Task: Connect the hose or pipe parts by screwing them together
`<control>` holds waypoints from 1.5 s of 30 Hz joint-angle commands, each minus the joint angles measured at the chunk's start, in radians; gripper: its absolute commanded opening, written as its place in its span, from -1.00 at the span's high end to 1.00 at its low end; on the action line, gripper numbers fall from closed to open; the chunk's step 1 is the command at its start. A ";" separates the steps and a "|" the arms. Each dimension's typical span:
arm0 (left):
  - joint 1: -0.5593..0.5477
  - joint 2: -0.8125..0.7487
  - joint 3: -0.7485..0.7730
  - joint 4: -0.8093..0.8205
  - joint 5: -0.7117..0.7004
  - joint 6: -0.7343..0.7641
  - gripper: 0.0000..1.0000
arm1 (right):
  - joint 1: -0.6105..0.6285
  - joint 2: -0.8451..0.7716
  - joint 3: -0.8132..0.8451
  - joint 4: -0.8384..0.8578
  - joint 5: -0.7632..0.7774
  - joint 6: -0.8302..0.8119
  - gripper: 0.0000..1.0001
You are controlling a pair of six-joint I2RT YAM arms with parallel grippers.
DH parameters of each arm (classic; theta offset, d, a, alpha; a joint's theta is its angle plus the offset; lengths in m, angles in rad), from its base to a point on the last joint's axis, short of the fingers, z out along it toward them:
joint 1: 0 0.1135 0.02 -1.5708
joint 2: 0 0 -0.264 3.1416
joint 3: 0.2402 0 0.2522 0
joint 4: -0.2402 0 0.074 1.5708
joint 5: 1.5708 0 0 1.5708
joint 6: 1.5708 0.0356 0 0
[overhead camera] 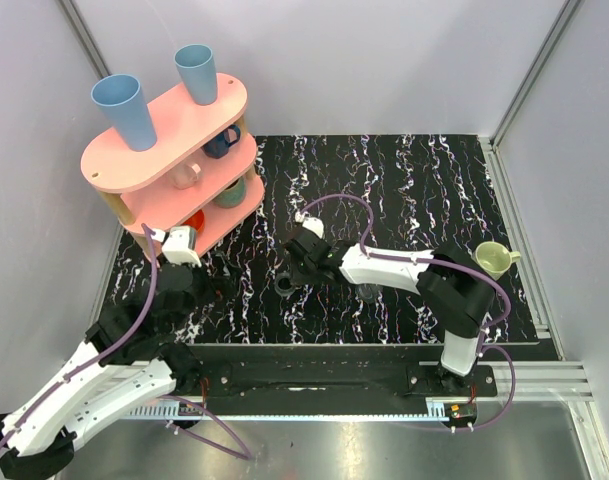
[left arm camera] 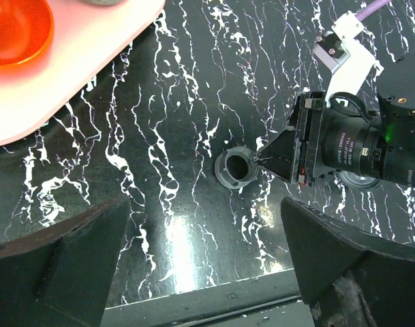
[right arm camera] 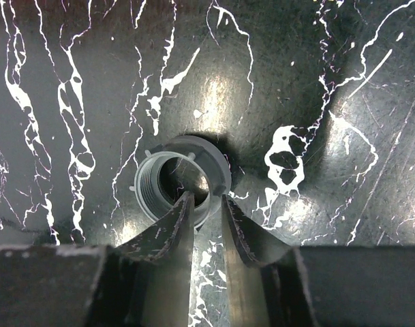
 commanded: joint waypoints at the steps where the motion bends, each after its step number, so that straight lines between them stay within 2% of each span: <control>1: 0.004 0.007 0.018 0.030 0.025 -0.022 -0.96 | 0.002 -0.010 0.047 -0.002 0.041 0.020 0.38; 3: 0.004 0.010 0.018 0.065 0.053 0.016 -0.96 | 0.002 -0.057 0.057 -0.023 0.044 0.007 0.31; 6: 0.004 0.052 0.007 0.139 0.171 0.121 -0.96 | -0.001 -0.169 0.057 -0.092 0.101 -0.026 0.05; 7: 0.004 0.078 0.016 0.144 0.197 0.133 -0.96 | -0.003 -0.203 0.052 -0.134 0.162 -0.030 -0.16; 9: 0.002 0.162 0.039 0.156 0.208 0.139 -0.96 | -0.021 -0.311 0.020 -0.196 0.231 -0.033 -0.38; 10: 0.002 0.190 0.056 0.171 0.243 0.150 -0.96 | -0.033 -0.353 0.005 -0.215 0.268 -0.033 -0.60; 12: 0.002 0.278 0.076 0.242 0.295 0.161 -0.98 | -0.088 -0.488 -0.052 -0.264 0.285 -0.023 -0.80; 13: 0.000 0.311 0.082 0.265 0.350 0.171 -0.98 | -0.095 -0.537 -0.072 -0.280 0.302 -0.019 -0.99; 15: -0.004 0.421 0.110 0.335 0.422 0.181 -0.98 | -0.098 -0.686 -0.133 -0.318 0.378 0.007 -1.00; 20: -0.030 0.662 0.147 0.568 0.524 0.175 -0.98 | -0.099 -0.999 -0.257 -0.352 0.424 0.024 -0.99; 26: -0.098 0.959 0.244 0.735 0.567 0.139 -0.98 | -0.098 -1.258 -0.354 -0.379 0.489 0.024 -0.99; 29: -0.144 1.073 0.279 0.812 0.587 0.132 -0.98 | -0.098 -1.330 -0.377 -0.392 0.518 0.013 -0.99; 35: -0.205 1.240 0.365 0.832 0.555 0.169 -0.98 | -0.098 -1.384 -0.381 -0.407 0.532 -0.022 -1.00; 45: -0.205 1.346 0.343 0.906 0.564 0.205 -0.98 | -0.098 -1.414 -0.382 -0.424 0.558 -0.046 -1.00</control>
